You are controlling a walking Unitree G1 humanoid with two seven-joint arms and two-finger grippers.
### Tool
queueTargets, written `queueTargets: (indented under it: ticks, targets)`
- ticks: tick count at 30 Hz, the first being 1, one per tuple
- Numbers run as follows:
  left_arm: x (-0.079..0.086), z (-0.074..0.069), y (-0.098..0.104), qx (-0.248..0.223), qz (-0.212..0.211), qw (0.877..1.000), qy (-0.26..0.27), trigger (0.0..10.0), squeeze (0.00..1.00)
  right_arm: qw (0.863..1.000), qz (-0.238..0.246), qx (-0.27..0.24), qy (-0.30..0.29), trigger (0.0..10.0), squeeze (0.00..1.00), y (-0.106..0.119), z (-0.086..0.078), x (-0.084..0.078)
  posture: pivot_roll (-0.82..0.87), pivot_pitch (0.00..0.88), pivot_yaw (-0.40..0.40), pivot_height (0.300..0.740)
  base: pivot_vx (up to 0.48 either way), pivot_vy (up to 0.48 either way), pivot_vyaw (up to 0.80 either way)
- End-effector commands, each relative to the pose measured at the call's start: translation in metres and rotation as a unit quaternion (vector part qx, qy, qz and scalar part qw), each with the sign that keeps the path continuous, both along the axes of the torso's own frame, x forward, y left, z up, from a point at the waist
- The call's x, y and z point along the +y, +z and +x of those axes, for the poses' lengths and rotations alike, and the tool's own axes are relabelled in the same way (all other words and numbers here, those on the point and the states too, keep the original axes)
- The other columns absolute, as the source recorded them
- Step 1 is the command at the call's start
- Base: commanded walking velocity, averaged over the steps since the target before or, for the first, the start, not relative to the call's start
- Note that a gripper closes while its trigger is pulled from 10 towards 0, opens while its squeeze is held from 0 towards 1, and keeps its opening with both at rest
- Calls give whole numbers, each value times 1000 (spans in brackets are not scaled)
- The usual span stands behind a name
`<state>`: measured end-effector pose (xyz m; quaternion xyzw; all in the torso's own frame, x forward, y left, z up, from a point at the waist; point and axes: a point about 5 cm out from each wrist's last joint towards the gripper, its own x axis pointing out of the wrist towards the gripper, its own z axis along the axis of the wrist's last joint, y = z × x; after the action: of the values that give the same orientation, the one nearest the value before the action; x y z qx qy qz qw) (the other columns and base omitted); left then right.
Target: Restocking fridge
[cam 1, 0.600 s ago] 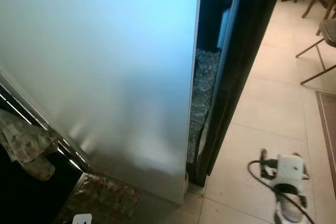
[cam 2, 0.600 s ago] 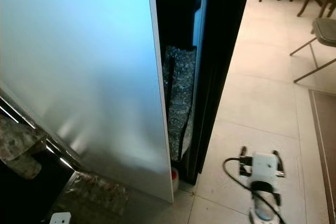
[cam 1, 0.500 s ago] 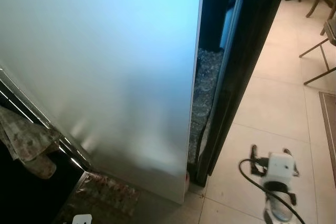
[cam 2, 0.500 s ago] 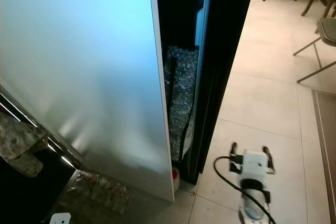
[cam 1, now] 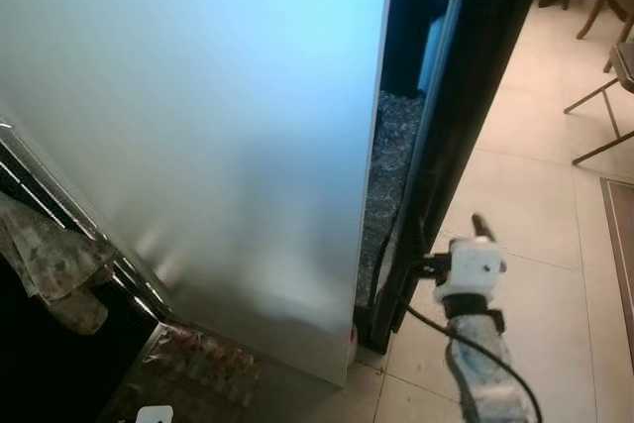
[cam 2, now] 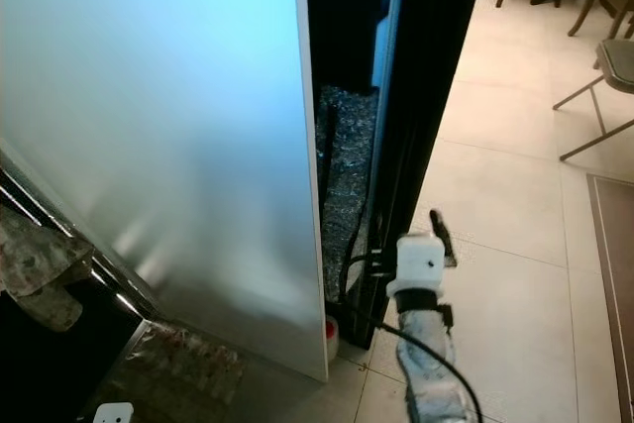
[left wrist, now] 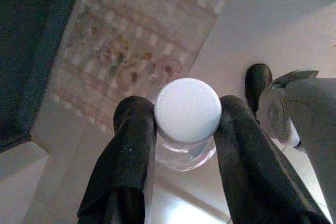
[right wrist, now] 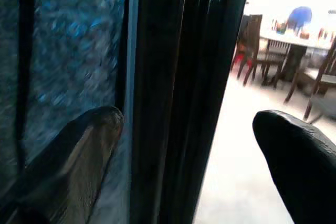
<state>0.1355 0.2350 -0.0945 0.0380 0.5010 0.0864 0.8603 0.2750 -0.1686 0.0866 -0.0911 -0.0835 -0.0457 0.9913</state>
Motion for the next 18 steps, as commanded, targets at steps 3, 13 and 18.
queueTargets:
  ticks: [3,13,18]
  targets:
    - [5,-3,0,5,8,1000,6,10000,0,999,0,-18,-30,10000,1000,16,5,-7,-41,27,71,740,0,0,0]
    - [4,-2,0,4,5,1000,9,10000,0,998,-7,-61,-19,10000,1000,43,12,-15,-47,39,75,740,0,0,0]
    - [3,-2,0,3,5,1000,8,10000,0,997,-8,-72,0,10000,1000,54,15,-15,-47,41,70,740,0,0,0]
